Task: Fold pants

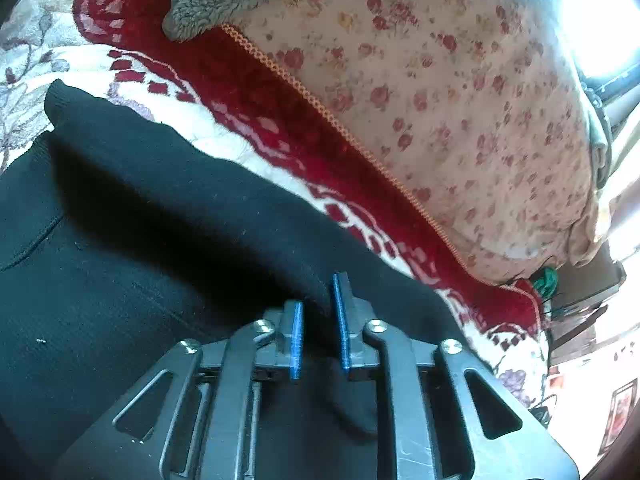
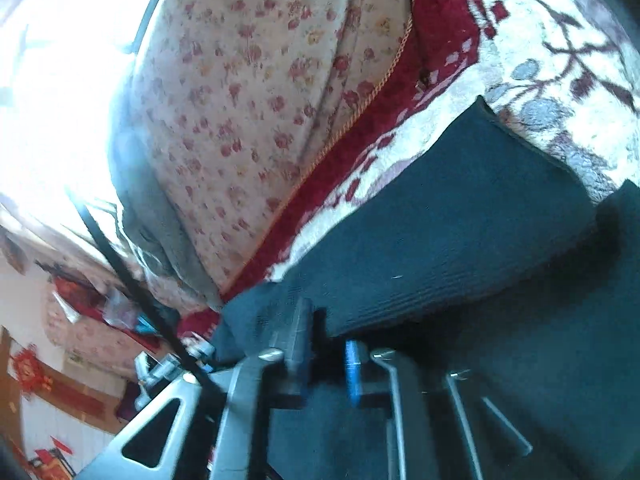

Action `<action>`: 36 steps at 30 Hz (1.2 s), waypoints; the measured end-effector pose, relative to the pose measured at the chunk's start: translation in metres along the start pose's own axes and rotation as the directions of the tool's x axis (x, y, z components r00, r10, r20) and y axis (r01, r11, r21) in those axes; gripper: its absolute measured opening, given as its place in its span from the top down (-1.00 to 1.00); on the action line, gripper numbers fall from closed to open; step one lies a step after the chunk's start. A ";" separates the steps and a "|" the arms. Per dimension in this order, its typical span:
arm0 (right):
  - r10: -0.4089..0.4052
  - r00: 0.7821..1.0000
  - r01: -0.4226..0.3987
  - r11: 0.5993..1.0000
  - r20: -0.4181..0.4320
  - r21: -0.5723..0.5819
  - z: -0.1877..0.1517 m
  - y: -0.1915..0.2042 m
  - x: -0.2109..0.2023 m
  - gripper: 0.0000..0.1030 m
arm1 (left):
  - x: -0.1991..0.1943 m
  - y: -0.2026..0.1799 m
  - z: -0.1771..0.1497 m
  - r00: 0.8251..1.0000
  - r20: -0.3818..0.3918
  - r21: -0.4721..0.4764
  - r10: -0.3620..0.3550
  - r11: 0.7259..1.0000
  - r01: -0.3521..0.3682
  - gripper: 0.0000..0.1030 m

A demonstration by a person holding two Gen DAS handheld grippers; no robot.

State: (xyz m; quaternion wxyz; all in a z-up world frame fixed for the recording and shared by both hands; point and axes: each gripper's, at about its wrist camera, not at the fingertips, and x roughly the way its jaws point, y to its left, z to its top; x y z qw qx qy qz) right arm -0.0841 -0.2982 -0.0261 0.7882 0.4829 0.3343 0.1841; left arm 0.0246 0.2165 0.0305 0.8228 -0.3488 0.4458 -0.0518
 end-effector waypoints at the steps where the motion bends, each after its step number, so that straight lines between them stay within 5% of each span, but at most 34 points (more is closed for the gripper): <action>1: 0.012 1.000 -0.012 1.000 0.006 0.001 0.001 0.000 -0.001 0.84 | -0.003 0.000 0.001 1.000 0.008 0.002 -0.006 1.000 0.006 0.86; 10: 0.082 0.996 -0.080 0.991 0.018 -0.106 0.006 0.038 -0.022 0.88 | -0.051 -0.029 -0.006 0.996 0.080 0.103 -0.026 0.995 0.018 0.89; 21: 0.085 0.995 -0.095 0.971 -0.053 -0.220 -0.026 0.070 -0.068 0.88 | -0.114 -0.017 -0.058 0.994 0.109 0.191 -0.005 0.981 -0.016 0.89; 30: -0.077 0.987 0.052 0.983 -0.141 -0.174 -0.065 0.016 -0.052 0.88 | -0.085 0.017 -0.104 0.982 0.100 0.241 0.159 0.954 -0.179 0.89; 36: -0.065 0.991 0.059 0.997 -0.113 -0.059 -0.062 -0.004 -0.058 0.68 | -0.080 0.025 -0.109 0.983 0.094 0.214 0.158 0.961 -0.175 0.88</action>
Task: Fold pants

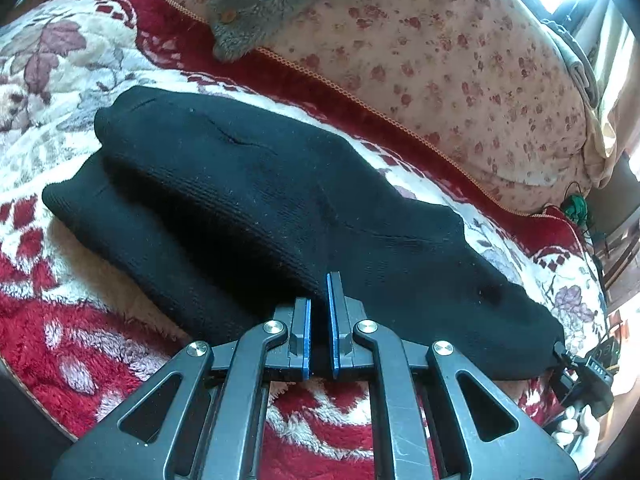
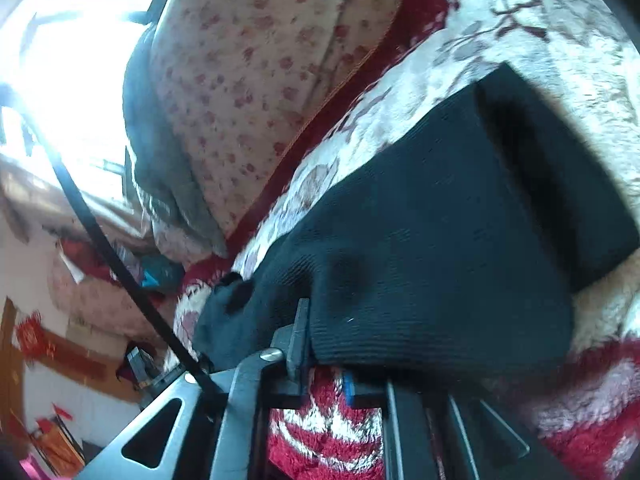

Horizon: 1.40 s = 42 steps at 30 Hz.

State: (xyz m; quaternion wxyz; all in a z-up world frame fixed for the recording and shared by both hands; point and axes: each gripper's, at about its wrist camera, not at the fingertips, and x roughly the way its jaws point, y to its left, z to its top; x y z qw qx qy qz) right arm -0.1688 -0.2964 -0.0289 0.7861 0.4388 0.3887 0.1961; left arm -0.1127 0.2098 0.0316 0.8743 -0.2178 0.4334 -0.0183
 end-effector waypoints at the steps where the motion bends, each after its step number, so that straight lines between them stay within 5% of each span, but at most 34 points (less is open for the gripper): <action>1: -0.011 1.000 0.011 1.000 0.016 0.002 0.002 -0.001 -0.003 0.66 | 0.000 0.000 0.000 1.000 0.000 -0.001 0.000 1.000 0.000 0.88; 7: -0.047 0.993 0.042 0.998 0.105 0.050 0.017 -0.017 -0.019 0.65 | 0.003 -0.005 0.002 1.000 0.000 -0.005 0.013 1.000 -0.013 0.88; 12: -0.084 0.982 0.088 0.996 0.168 -0.015 0.032 -0.014 -0.036 0.87 | -0.001 -0.020 0.006 1.000 0.027 0.017 -0.005 1.000 0.004 0.88; 23: -0.116 0.974 0.143 0.981 0.193 -0.131 0.052 0.012 -0.042 0.91 | -0.014 -0.036 0.013 0.996 0.072 0.051 -0.052 0.998 0.048 0.88; 29: -0.191 0.969 0.211 0.970 0.153 -0.123 0.048 0.001 -0.039 0.91 | 0.002 -0.019 -0.004 1.000 0.005 0.024 -0.013 1.000 0.013 0.86; 33: -0.299 0.950 0.307 0.948 0.093 -0.087 0.043 -0.013 -0.031 0.90 | 0.000 -0.002 -0.007 0.999 -0.008 -0.037 -0.048 0.998 0.048 0.75; 37: -0.324 0.940 0.329 0.944 0.103 -0.035 0.044 -0.014 -0.039 0.78 | -0.012 0.008 -0.002 0.999 0.033 -0.063 -0.029 0.998 0.031 0.66; 42: -0.396 0.898 0.407 0.913 0.193 -0.023 0.046 0.004 -0.066 0.67 | -0.022 0.026 0.008 0.998 0.065 -0.110 -0.008 0.994 0.015 0.54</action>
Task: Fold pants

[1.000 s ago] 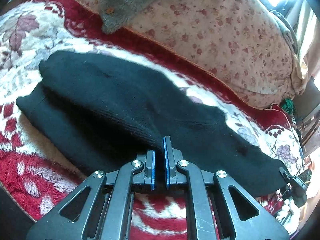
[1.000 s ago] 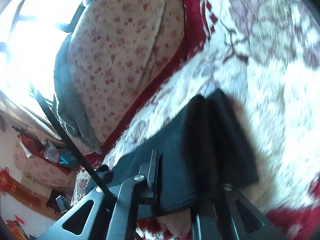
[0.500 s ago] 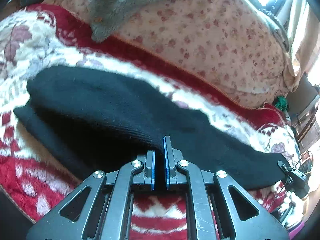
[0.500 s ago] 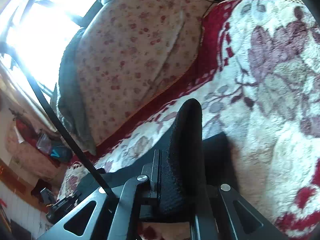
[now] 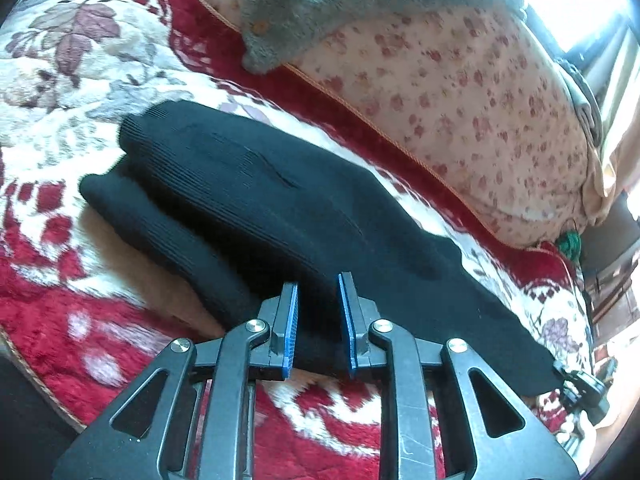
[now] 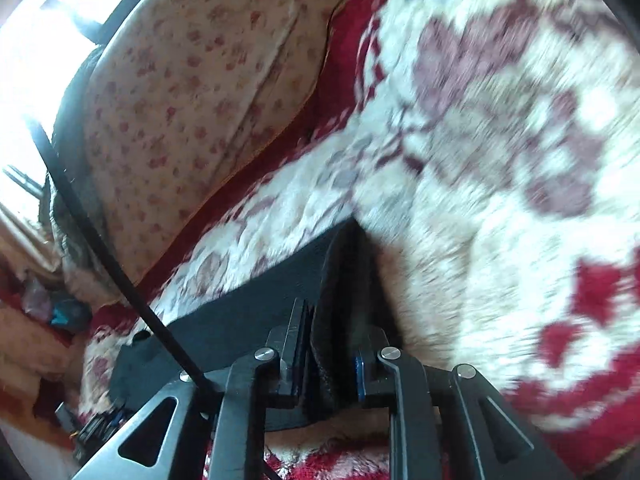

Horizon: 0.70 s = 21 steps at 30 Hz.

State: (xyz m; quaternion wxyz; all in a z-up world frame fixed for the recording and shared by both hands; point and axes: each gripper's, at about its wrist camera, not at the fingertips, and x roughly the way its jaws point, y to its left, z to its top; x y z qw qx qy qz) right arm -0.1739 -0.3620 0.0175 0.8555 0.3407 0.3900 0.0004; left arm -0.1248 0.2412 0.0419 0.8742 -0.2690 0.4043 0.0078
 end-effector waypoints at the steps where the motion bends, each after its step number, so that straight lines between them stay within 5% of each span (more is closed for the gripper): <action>1: 0.000 1.000 0.000 1.000 0.024 -0.012 0.001 0.005 -0.008 0.67 | -0.002 0.003 0.002 1.000 0.006 -0.009 0.003 1.000 -0.003 0.47; 4: 0.061 0.998 -0.057 0.993 0.035 -0.106 0.001 0.041 -0.022 0.63 | -0.006 0.014 0.009 1.000 0.015 -0.041 -0.003 0.999 0.003 0.44; 7: 0.192 0.980 -0.201 0.946 -0.060 -0.253 -0.017 0.105 -0.006 0.45 | -0.009 0.023 0.016 1.000 0.021 -0.069 -0.005 0.998 0.006 0.44; 11: 0.351 0.887 -0.445 0.824 -0.301 -0.352 -0.061 0.199 0.047 0.45 | -0.018 0.032 0.021 0.999 0.040 -0.085 0.012 0.996 -0.008 0.44; 15: 0.348 0.806 -0.563 0.699 -0.479 -0.440 -0.116 0.291 0.102 0.44 | -0.021 0.042 0.026 0.999 0.029 -0.085 0.037 0.996 -0.034 0.44; 21: 0.247 0.758 -0.623 0.549 -0.604 -0.557 -0.191 0.378 0.162 0.44 | -0.018 0.060 0.037 0.998 0.011 -0.099 0.068 0.993 -0.066 0.38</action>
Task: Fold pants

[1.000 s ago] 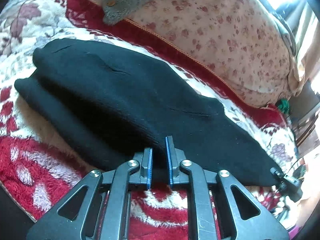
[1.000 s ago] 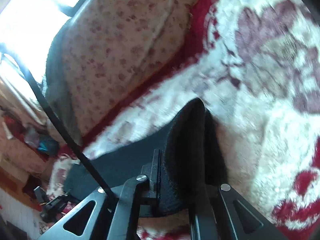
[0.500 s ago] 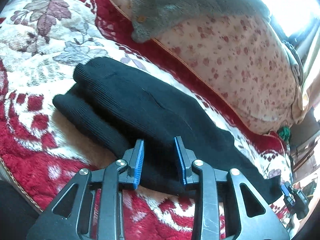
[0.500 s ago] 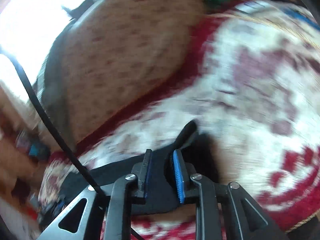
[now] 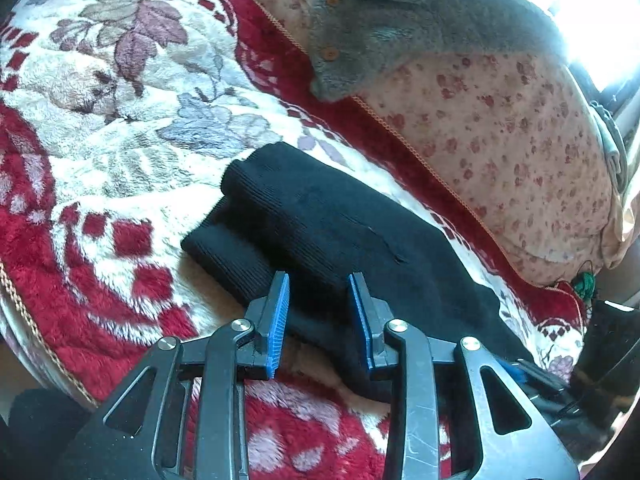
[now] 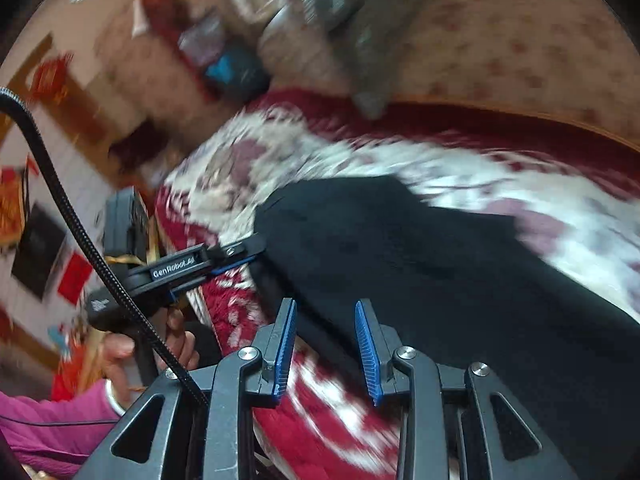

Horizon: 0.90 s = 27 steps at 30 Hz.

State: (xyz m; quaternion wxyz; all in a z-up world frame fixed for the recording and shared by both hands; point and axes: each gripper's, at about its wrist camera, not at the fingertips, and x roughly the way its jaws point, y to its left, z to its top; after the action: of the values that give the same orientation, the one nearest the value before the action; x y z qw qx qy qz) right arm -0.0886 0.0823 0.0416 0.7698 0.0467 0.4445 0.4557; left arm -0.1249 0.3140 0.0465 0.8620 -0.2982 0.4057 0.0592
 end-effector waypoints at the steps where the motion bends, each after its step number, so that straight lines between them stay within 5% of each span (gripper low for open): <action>1: -0.011 1.000 0.011 1.000 -0.009 -0.024 0.004 0.007 0.011 0.44 | 0.002 0.002 0.003 1.000 -0.005 -0.005 -0.005 1.000 0.005 0.37; 9: -0.149 0.989 0.142 0.969 -0.019 -0.200 0.004 0.027 0.057 0.44 | 0.012 0.008 0.014 1.000 -0.017 -0.021 -0.011 1.000 0.011 0.21; 12: -0.201 0.980 0.193 0.948 -0.005 -0.254 0.006 0.032 0.062 0.41 | 0.016 0.008 0.017 1.000 -0.018 -0.034 -0.013 0.999 0.013 0.02; 14: -0.240 0.971 0.230 0.925 0.005 -0.301 0.005 0.038 0.067 0.26 | 0.018 0.006 0.018 1.000 -0.014 -0.033 -0.007 0.999 0.007 0.00; 19: -0.355 0.931 0.355 0.834 0.082 -0.423 0.002 0.052 0.075 0.24 | 0.024 0.000 0.024 1.000 -0.011 -0.020 0.015 1.000 -0.015 0.00; 20: -0.350 0.932 0.355 0.833 0.092 -0.425 0.004 0.049 0.075 0.30 | 0.025 0.000 0.025 1.000 -0.009 -0.016 0.018 1.000 -0.019 0.03; 22: -0.323 0.943 0.329 0.850 0.087 -0.411 0.008 0.042 0.074 0.45 | 0.025 -0.001 0.028 1.000 0.005 -0.011 0.027 1.000 -0.027 0.44; 27: -0.168 0.985 0.173 0.945 0.042 -0.278 0.021 0.022 0.059 0.77 | 0.010 0.000 0.034 0.999 0.048 -0.023 -0.013 1.000 0.014 0.75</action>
State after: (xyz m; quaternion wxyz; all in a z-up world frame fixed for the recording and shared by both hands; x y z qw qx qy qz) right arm -0.0764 0.1460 0.0268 0.8089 -0.0974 0.3710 0.4455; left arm -0.0956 0.3318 0.0557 0.8682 -0.3095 0.3824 0.0651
